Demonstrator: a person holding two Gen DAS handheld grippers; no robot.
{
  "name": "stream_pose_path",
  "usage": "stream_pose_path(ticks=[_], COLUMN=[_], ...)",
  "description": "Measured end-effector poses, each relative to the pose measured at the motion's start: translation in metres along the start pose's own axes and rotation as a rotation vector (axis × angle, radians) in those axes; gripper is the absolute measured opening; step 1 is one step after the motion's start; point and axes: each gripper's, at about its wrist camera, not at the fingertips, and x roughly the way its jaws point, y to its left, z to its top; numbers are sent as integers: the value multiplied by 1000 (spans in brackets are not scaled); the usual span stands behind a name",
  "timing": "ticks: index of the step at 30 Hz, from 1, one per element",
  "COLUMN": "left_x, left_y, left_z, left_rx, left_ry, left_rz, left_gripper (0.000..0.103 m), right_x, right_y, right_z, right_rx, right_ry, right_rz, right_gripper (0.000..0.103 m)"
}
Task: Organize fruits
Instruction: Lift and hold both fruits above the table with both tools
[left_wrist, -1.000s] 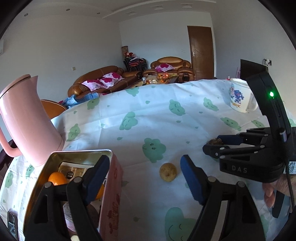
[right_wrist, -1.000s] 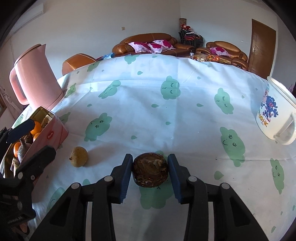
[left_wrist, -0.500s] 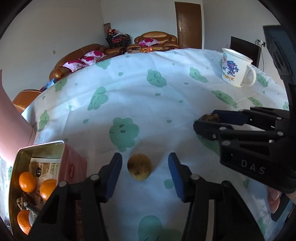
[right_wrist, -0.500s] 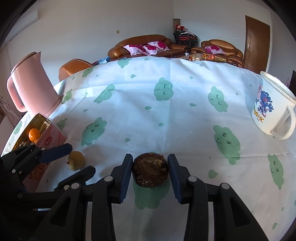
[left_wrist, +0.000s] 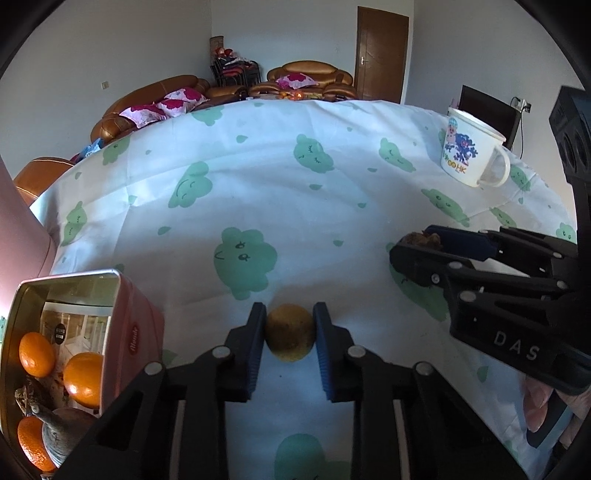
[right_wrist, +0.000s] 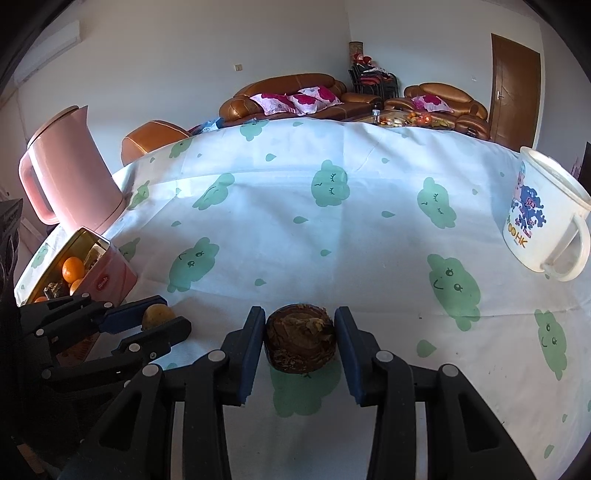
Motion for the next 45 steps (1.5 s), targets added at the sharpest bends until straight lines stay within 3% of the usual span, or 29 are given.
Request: stream_pose_path(ticks=[17,45], left_x=[-30,-57], left_y=[-4,-2], left_z=[-2,-10], left_rx=[24,4], left_ry=[-164,-311], left_rz=[41,84], left_gripper=[27,27], right_x=[-22,-47], right_y=[7,14], right_z=[-1,-7], right_rx=[-39,-87], right_ry=[-116,-265], right_rz=[8,20], right_gripper=[41,41])
